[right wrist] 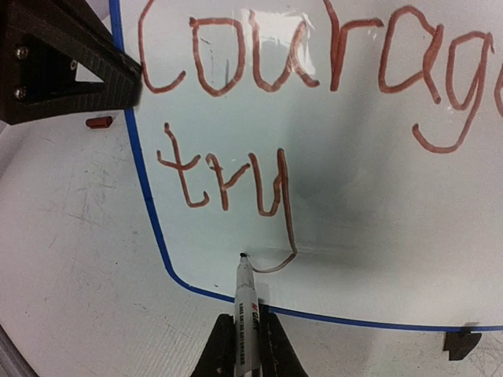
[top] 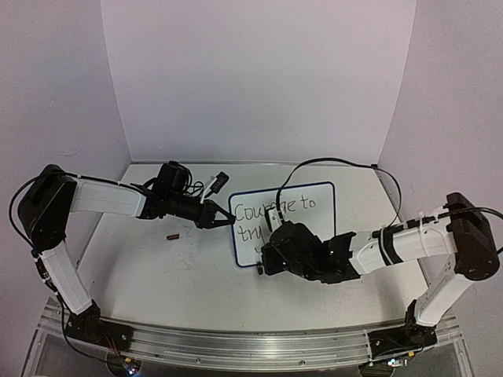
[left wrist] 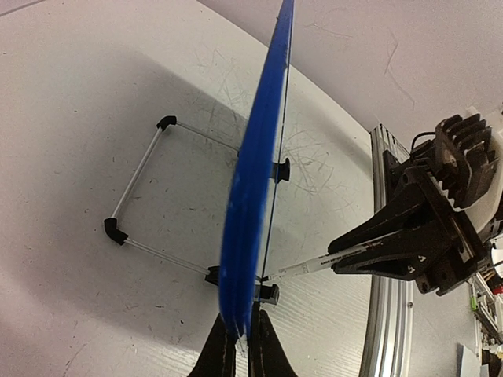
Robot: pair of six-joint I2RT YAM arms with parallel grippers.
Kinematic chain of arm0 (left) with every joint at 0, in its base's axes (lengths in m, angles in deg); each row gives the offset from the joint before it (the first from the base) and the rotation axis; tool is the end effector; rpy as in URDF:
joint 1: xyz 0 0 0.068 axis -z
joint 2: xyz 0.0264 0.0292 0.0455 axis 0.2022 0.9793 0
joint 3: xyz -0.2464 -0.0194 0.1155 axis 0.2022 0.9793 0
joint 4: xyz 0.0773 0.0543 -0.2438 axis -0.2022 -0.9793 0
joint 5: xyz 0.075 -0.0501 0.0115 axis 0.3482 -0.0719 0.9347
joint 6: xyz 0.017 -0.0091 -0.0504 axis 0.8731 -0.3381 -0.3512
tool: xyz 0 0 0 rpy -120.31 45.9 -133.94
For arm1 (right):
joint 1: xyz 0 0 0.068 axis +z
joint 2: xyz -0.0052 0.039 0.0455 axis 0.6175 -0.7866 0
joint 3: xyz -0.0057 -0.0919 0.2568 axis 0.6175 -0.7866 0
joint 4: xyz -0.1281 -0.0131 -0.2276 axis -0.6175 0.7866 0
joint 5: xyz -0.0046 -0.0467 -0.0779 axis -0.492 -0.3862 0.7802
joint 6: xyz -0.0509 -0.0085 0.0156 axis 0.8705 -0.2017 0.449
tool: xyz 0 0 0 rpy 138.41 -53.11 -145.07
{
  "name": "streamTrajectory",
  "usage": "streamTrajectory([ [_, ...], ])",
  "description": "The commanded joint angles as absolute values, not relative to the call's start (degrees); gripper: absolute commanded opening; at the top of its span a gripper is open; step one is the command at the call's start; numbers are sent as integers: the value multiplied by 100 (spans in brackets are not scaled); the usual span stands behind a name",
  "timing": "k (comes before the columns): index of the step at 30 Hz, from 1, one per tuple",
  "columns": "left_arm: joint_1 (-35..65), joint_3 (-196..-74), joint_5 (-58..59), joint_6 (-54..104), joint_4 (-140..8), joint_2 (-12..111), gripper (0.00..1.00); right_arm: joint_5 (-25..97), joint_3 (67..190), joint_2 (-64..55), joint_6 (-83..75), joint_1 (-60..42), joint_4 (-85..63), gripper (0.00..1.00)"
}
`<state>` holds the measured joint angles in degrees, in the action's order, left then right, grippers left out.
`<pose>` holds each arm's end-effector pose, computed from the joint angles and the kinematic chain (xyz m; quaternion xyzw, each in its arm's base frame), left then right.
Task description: Write a sentence on the whiteboard
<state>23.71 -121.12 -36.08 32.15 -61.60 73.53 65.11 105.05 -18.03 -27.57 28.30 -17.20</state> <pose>0.2859 -0.2338 0.2005 0.3893 0.7419 -0.4643 0.2870 0.1510 0.3143 0.1915 -0.1961 0.8619 0.2190 0.4131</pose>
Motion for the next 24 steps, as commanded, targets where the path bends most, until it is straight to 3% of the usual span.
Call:
streamTrajectory([
  [1, 2508, -12191, -3505, 3472, -6595, 7296, 0, 6391, 10466, -1081, -2565, 2773, -1951, 0],
  [7, 2507, -12238, -3486, 3497, -6613, 7332, 0, 6320, 9680, -265, -2197, 2723, -2063, 0],
  [24, 2507, -12468, -3146, 3389, -7057, 7203, 0, 6861, 9695, 73, -2178, 2710, -2036, 0],
])
